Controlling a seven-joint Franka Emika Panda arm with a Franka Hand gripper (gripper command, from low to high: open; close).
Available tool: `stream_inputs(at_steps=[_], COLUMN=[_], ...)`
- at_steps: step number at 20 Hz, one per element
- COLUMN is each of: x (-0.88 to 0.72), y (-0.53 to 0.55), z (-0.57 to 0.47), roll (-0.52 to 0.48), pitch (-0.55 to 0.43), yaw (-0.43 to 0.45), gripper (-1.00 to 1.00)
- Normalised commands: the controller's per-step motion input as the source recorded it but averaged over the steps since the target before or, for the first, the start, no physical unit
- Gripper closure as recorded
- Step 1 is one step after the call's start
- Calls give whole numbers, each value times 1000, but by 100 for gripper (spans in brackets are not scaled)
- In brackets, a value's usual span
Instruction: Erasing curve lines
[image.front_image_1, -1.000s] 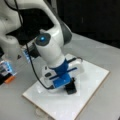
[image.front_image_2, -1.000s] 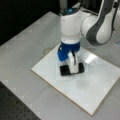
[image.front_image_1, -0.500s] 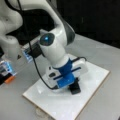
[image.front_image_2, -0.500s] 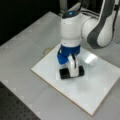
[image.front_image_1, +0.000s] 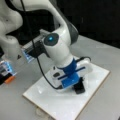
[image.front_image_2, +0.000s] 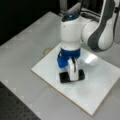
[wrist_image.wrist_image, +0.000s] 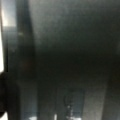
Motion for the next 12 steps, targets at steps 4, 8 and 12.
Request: stream_inputs(at_steps=[4,8,12], x=[379,260,7], y=[292,264,170], z=[-372,-256,80], roll=[67,14,-63], pitch=[44,116,218], yaw=[-224,-221,-127], gripper=[100,100,100])
